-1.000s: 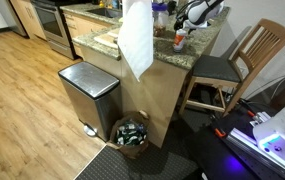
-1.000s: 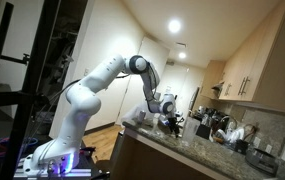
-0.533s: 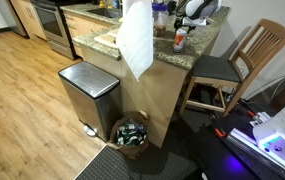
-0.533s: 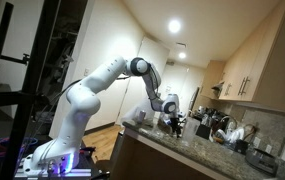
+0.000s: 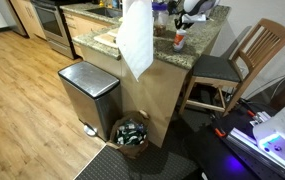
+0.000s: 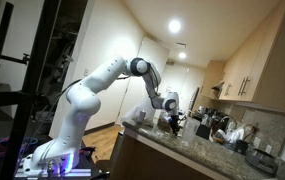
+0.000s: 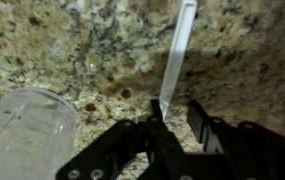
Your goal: Place the white spoon on top of the container with the blue lid
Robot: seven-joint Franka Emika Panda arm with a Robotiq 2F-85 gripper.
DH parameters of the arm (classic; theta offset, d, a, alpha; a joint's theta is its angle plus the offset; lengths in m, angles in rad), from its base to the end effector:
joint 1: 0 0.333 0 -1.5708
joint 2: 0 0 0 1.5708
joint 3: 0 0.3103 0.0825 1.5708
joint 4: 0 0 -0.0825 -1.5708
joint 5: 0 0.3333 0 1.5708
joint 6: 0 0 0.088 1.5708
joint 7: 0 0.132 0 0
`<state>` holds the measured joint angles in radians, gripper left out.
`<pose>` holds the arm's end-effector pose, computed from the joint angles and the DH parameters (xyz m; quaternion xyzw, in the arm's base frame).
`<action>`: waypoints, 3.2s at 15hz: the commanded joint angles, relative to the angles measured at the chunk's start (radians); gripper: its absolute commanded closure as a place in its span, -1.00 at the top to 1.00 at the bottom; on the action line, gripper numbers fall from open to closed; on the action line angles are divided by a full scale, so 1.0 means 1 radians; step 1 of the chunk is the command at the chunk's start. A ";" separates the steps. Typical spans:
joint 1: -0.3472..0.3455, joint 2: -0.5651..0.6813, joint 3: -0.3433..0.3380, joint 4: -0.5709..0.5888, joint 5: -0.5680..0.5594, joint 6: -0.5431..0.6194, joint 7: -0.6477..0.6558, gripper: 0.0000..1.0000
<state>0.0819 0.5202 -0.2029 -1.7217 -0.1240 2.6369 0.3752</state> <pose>0.6673 -0.0614 0.3363 0.9611 -0.1714 0.2081 0.0607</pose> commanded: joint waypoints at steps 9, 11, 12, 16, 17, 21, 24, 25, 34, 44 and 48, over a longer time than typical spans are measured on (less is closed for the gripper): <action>-0.053 -0.004 0.036 -0.042 0.054 -0.017 -0.059 -0.99; -0.047 -0.059 0.009 -0.065 0.032 -0.015 -0.044 -0.99; -0.052 -0.098 0.003 -0.087 0.031 -0.016 -0.052 -0.99; -0.093 -0.265 -0.010 -0.217 0.028 0.012 -0.126 -0.99; -0.105 -0.305 -0.004 -0.240 0.030 0.017 -0.151 -0.99; -0.144 -0.449 0.039 -0.322 0.078 0.040 -0.302 -0.99; -0.152 -0.534 0.072 -0.387 0.169 0.094 -0.452 -0.99; -0.150 -0.559 0.078 -0.405 0.210 0.116 -0.503 -0.99; -0.065 -0.671 0.070 -0.444 0.421 0.170 -0.712 -0.96; -0.031 -0.579 0.141 -0.065 0.290 -0.225 -0.616 -0.99; -0.026 -0.630 0.151 -0.115 0.305 -0.195 -0.621 -0.96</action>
<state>0.0736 -0.1113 -0.0694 -1.8405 0.1797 2.4449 -0.2462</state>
